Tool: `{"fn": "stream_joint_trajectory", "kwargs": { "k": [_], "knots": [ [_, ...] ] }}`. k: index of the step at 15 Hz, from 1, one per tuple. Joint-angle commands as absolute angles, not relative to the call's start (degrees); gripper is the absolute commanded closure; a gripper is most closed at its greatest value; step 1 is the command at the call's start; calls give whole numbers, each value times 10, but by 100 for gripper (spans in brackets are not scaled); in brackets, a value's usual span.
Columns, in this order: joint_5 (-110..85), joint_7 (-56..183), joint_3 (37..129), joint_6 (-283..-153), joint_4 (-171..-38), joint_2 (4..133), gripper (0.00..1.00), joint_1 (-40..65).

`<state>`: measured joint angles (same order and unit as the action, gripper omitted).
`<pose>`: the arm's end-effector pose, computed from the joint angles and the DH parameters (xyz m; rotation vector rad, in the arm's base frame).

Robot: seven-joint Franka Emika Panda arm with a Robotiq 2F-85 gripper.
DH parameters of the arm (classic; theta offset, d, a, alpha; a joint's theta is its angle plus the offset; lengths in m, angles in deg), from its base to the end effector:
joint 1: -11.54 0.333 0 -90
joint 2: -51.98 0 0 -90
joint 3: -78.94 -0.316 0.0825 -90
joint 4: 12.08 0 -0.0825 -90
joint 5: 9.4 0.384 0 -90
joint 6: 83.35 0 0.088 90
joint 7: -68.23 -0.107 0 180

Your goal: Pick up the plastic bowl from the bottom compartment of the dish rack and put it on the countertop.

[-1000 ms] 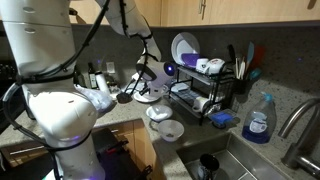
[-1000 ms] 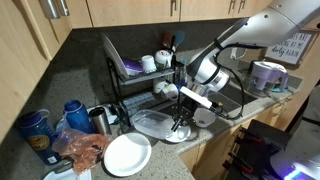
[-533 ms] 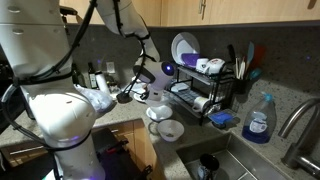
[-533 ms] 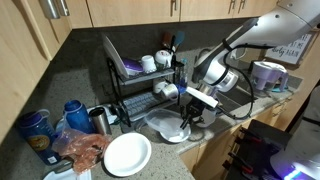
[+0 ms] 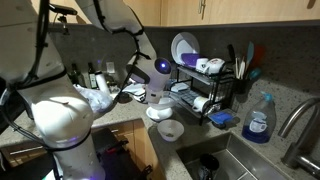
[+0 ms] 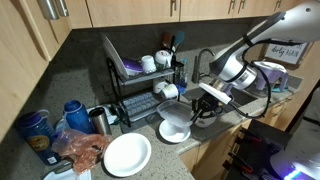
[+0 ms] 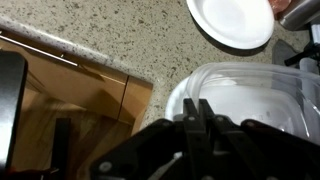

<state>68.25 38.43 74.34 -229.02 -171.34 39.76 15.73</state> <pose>0.3669 0.0427 0.2676 -1.7691 1.7257 0.3078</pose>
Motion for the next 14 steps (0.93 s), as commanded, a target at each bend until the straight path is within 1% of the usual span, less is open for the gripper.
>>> {"fn": "stream_joint_trajectory", "kwargs": {
  "k": [1,6,7,8,13,14],
  "knots": [
    [676,362,744,-2288,-1718,370,98,139],
    [686,401,762,-2275,-1711,362,98,115],
    [680,389,753,-2288,-1709,382,98,121],
    [680,390,755,-2288,-1708,382,92,119],
    [680,390,753,-2288,-1708,386,92,120],
    [680,390,753,-2288,-1708,386,98,120]
  ]
}}
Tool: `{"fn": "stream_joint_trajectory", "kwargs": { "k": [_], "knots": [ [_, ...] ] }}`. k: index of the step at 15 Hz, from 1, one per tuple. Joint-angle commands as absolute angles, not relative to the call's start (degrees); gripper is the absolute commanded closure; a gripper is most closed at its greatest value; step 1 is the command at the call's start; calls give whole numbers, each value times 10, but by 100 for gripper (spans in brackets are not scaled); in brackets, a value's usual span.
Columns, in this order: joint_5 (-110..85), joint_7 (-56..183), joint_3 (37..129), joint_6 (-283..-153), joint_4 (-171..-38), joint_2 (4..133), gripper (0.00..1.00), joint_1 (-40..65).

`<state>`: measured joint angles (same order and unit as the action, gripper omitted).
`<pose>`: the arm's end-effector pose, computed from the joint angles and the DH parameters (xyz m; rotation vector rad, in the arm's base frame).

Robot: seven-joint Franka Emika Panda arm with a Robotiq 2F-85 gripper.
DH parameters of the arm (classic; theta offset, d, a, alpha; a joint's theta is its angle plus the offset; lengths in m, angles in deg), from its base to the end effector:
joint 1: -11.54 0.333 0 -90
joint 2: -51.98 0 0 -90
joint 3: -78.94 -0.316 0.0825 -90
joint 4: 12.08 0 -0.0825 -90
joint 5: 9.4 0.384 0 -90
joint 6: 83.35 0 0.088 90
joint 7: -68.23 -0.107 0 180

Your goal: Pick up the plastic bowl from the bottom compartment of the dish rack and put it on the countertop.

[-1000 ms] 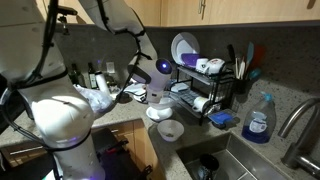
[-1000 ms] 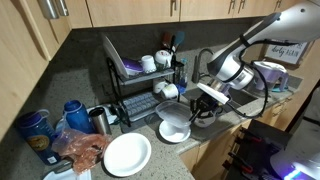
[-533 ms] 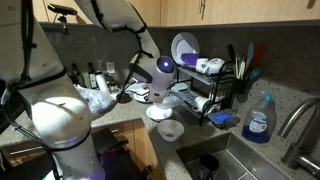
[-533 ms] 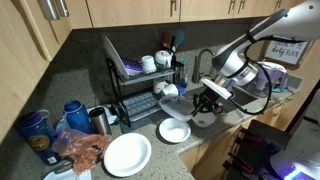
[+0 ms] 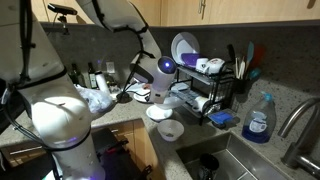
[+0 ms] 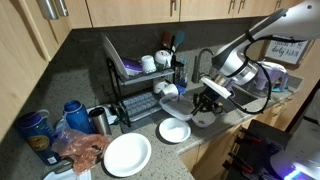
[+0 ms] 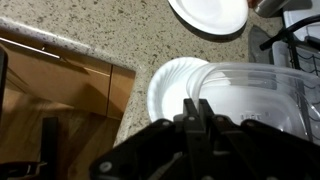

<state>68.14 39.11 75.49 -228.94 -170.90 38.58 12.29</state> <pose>0.3733 0.0142 0.2781 -1.6999 1.7560 0.2488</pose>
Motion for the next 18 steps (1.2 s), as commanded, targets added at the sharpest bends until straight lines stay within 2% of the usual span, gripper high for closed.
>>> {"fn": "stream_joint_trajectory", "kwargs": {
  "k": [1,12,18],
  "knots": [
    [683,387,750,-2296,-1701,396,98,121],
    [670,384,740,-2170,-1716,366,98,146],
    [603,375,741,-2030,-1715,343,98,144]
  ]
}}
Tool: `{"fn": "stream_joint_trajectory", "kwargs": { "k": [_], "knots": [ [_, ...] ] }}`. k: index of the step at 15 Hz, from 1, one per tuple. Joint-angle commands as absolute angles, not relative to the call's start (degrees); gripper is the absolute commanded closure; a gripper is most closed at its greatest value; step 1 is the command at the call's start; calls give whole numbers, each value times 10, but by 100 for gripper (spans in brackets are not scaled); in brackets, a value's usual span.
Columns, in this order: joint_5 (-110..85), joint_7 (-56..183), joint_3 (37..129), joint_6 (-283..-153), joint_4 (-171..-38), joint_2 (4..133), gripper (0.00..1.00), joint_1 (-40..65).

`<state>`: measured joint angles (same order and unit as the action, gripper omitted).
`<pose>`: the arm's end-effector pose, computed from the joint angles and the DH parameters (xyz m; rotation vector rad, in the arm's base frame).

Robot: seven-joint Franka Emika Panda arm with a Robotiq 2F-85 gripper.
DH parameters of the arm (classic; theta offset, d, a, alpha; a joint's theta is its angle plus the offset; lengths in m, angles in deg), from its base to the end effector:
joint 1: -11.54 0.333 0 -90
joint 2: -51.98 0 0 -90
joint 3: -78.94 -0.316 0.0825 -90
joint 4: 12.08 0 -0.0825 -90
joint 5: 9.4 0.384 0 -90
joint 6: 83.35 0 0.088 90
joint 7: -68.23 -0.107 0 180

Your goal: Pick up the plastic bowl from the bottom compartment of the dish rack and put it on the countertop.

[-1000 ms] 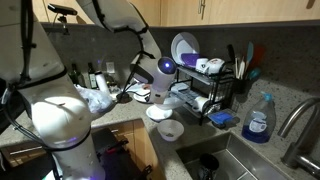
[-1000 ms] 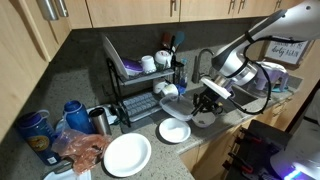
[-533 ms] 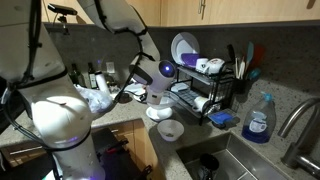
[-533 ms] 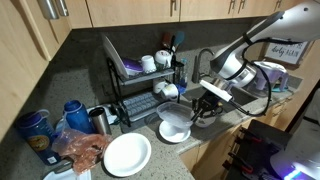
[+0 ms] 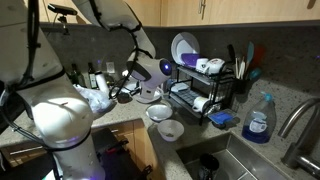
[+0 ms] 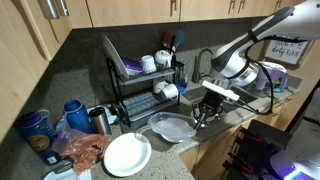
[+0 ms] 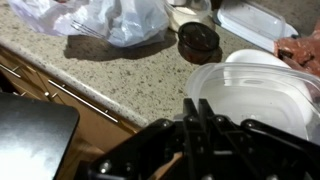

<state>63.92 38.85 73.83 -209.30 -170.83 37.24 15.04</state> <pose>0.3537 0.0852 0.2819 -1.8292 1.4532 0.6441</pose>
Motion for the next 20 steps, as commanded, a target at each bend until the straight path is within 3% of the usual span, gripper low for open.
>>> {"fn": "stream_joint_trajectory", "kwargs": {
  "k": [1,7,8,20],
  "knots": [
    [625,388,733,-2066,-1707,370,92,143],
    [613,388,734,-2043,-1707,364,92,142],
    [613,389,734,-2043,-1707,364,98,142],
    [630,413,666,-2060,-1709,398,98,202]
  ]
}}
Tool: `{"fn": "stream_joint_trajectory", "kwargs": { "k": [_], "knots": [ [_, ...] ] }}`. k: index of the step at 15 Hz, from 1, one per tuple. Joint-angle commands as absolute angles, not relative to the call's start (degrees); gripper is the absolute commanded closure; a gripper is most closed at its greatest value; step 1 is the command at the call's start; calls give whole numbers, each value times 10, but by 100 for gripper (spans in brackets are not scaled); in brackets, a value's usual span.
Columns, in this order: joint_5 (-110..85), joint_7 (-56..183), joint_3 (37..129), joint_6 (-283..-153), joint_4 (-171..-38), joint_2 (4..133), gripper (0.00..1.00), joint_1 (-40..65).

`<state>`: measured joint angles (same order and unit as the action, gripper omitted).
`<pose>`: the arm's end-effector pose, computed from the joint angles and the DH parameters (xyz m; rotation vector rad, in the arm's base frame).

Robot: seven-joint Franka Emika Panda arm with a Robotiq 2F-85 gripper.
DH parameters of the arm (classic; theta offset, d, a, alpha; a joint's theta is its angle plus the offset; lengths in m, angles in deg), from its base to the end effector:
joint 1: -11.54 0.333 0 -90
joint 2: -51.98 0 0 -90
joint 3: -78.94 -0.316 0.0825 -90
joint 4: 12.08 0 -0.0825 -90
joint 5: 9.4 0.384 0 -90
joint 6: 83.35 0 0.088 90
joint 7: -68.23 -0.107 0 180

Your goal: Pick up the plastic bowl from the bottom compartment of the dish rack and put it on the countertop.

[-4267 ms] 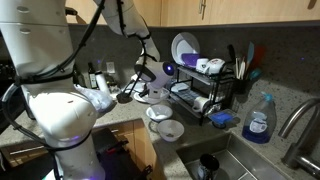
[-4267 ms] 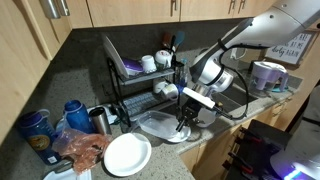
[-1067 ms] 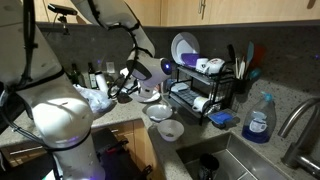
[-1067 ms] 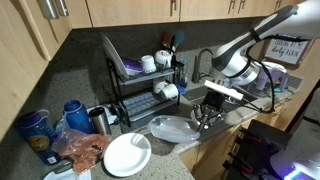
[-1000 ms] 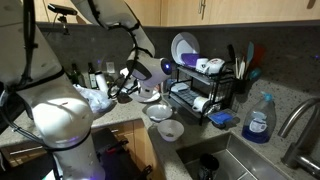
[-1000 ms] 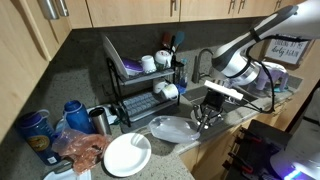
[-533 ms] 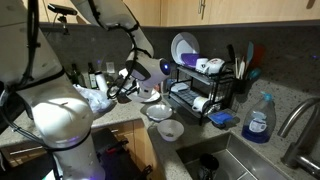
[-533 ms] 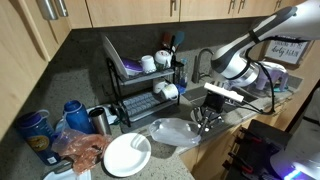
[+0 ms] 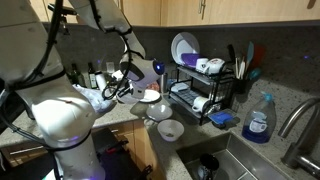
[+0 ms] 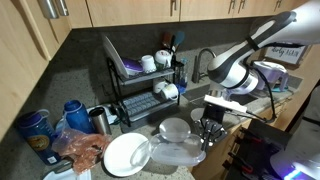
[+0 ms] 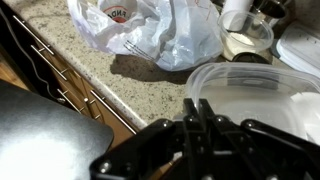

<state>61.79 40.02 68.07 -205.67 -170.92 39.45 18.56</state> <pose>0.3264 0.1440 0.2654 -2.0184 1.2794 0.8074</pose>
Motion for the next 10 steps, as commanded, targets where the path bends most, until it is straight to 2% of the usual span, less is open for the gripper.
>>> {"fn": "stream_joint_trajectory", "kwargs": {
  "k": [1,10],
  "knots": [
    [631,415,659,-2062,-1709,404,98,208],
    [642,492,644,-2088,-1710,500,98,237]
  ]
}}
